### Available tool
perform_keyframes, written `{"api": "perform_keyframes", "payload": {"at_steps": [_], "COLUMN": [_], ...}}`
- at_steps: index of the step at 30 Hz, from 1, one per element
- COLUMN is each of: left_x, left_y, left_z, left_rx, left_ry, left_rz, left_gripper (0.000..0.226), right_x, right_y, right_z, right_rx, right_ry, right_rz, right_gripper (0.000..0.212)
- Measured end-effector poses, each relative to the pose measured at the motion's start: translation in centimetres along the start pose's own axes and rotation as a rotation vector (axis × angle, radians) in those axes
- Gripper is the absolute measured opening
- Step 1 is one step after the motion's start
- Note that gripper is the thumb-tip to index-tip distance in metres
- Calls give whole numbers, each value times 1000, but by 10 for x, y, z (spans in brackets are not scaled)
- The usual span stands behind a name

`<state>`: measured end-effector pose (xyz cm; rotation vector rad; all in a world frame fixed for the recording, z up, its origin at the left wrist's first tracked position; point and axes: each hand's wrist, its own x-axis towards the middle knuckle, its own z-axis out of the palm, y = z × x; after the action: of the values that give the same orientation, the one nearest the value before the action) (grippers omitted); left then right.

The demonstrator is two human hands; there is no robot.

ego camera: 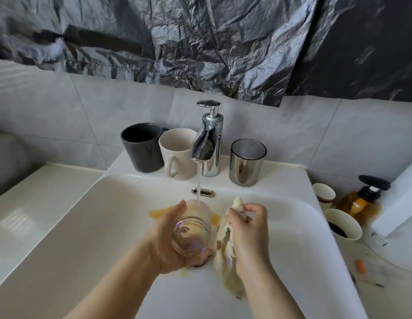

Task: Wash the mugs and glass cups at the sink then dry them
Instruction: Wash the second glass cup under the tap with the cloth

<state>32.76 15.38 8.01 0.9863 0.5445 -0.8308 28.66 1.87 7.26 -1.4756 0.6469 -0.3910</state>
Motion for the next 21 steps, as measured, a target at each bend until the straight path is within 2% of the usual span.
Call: {"api": "perform_keyframes", "payload": {"at_steps": [5, 9, 10, 13, 17, 21], "left_x": [3, 12, 13, 15, 11, 18], "left_y": [3, 1, 1, 4, 6, 12], "left_z": [13, 10, 8, 4, 4, -3], "left_rx": [4, 126, 153, 153, 170, 164], "left_ry": [23, -25, -21, -28, -15, 96], "left_rz": [56, 134, 166, 214, 276, 389], "left_gripper": [51, 41, 45, 63, 57, 79], "right_x": [-1, -9, -12, -12, -4, -18], "right_y": [-1, -1, -1, -6, -8, 0], "right_z": [4, 11, 13, 18, 25, 28], "right_rx": [78, 6, -52, -148, -37, -178], "right_ry": [-38, -232, -309, -484, -505, -603], "right_rz": [-100, -266, -297, -305, -207, -310], "right_gripper": [20, 14, 9, 17, 28, 36]}}
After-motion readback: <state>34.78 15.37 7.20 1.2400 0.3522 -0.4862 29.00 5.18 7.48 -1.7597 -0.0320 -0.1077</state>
